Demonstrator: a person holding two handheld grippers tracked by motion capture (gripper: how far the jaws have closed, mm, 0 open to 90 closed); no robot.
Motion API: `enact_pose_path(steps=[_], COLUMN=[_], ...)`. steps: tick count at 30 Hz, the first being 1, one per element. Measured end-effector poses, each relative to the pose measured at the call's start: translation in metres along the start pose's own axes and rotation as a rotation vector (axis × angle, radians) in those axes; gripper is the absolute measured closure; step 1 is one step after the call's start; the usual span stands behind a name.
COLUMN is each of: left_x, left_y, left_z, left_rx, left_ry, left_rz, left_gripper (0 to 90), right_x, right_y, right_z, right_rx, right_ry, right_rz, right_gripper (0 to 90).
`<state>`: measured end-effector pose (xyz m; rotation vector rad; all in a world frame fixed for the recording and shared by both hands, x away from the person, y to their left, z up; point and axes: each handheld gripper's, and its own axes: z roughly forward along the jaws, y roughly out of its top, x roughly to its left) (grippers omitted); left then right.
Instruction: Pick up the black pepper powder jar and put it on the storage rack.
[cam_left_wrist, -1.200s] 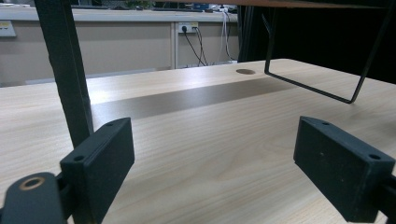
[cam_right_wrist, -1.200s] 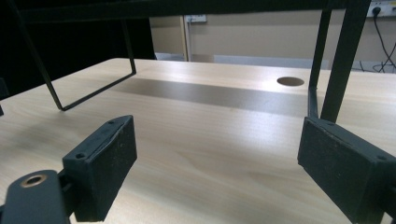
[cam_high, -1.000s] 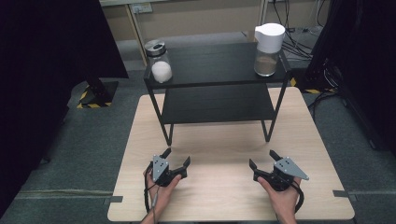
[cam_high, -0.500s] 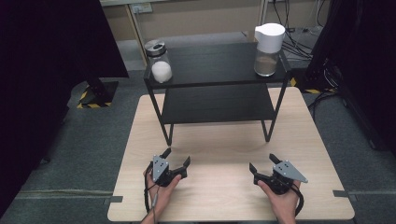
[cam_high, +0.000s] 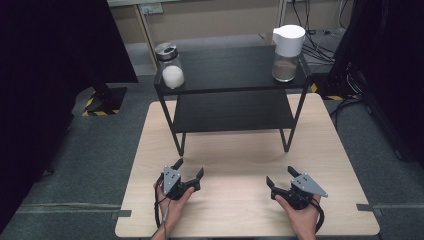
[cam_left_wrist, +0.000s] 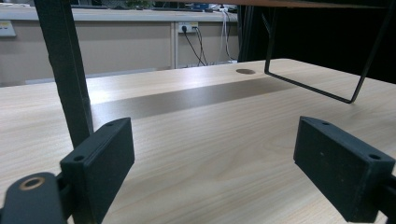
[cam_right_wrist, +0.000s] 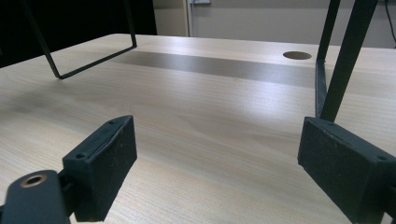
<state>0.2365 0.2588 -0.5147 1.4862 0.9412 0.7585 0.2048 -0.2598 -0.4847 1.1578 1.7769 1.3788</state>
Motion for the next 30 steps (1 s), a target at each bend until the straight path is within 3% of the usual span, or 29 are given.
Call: enact_pose_path(steps=[10, 30], left_x=[-0.0001, -0.0009], left_y=[0.0002, -0.0004], left_z=[0.0001, 0.0004], left_rx=[0.001, -0.002], left_ry=[0.000, -0.001], left_rz=[0.001, 0.005], left_gripper=[11.9, 12.0], right_x=[-0.0047, -0.0052], right_y=[0.0000, -0.0033], right_z=[0.0001, -0.0017], right_rx=[0.000, -0.018], right_ry=[0.032, 0.039], right_rz=[-0.011, -0.017], right_gripper=[11.2, 10.9])
